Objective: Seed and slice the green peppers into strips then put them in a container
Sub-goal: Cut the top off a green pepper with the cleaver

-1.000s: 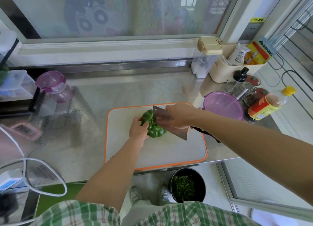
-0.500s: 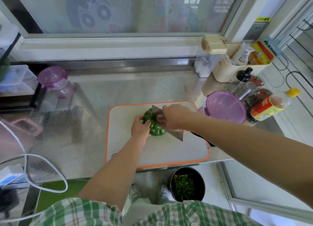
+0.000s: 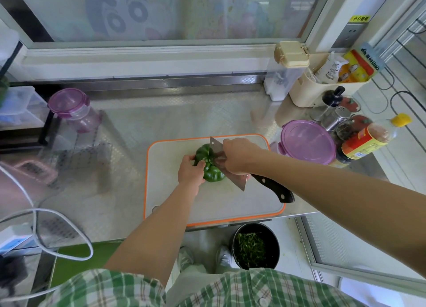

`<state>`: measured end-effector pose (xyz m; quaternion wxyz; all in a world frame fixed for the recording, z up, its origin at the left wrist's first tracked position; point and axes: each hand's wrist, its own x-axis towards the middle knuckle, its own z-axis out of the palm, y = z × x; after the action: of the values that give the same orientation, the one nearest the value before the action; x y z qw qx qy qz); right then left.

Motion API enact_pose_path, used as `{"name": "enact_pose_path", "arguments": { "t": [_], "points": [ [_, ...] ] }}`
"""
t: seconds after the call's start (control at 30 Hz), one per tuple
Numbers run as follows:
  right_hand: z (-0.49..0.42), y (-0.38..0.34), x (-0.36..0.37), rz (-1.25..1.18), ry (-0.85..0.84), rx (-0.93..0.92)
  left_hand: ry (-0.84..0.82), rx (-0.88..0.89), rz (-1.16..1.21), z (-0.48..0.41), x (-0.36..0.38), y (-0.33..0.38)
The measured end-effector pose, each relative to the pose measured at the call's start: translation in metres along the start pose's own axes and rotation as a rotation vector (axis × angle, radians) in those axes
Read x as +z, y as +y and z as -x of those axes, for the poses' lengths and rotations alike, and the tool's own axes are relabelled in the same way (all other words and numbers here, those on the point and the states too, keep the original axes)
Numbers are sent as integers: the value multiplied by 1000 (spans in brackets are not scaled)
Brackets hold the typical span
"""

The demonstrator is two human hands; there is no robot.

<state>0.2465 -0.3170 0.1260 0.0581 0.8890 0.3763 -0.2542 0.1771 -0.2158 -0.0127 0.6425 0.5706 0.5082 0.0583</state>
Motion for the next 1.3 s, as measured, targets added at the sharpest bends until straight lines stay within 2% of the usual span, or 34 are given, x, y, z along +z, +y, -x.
{"name": "enact_pose_path", "arguments": {
  "t": [0.17,0.43,0.83,1.3],
  "points": [
    [-1,-3,-1,-32,-24,12,-5,1,6,0,0,0],
    [-19,-10,4,48,-101,38,15,-8,3,-2,0,2],
    [-13,-17,5,39,-68,25,19,-24,-1,-2,2,5],
    [-12,-14,2,156,-77,-23,47,-13,-26,-2,3,4]
  ]
}}
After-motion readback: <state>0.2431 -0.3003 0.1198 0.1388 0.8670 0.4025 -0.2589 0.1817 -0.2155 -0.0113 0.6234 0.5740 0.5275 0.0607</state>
